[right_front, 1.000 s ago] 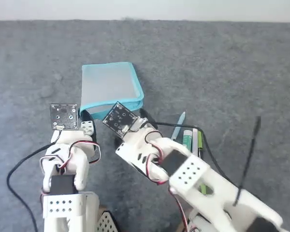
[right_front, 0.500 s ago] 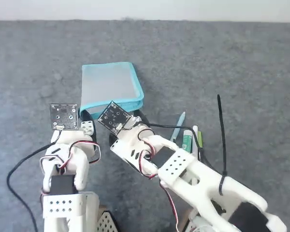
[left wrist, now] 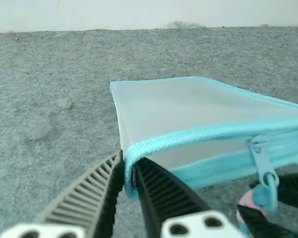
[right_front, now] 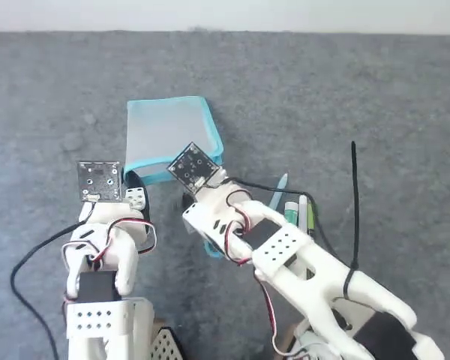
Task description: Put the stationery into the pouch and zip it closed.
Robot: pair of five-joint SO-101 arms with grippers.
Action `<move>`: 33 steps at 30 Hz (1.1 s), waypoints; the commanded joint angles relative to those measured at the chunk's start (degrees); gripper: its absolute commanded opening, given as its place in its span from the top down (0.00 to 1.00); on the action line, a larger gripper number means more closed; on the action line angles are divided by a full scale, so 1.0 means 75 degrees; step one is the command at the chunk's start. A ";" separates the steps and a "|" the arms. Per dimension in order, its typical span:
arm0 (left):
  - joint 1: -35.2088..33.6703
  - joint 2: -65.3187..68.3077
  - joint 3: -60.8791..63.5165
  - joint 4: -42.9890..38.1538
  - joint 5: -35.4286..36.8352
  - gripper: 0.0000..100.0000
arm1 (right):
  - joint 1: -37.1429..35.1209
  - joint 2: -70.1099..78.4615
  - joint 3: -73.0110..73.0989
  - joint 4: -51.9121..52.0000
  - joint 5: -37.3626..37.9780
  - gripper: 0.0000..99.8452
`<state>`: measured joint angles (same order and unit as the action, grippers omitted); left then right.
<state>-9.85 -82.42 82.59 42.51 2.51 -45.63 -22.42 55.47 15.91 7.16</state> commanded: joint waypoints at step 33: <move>-0.0035 -0.0117 -0.0358 -0.0012 0.0117 0.99 | -0.0299 -0.4659 -0.0727 0.5187 0.1067 0.87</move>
<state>-9.67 -82.42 82.59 42.51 2.51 -40.26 -52.48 53.45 51.78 11.03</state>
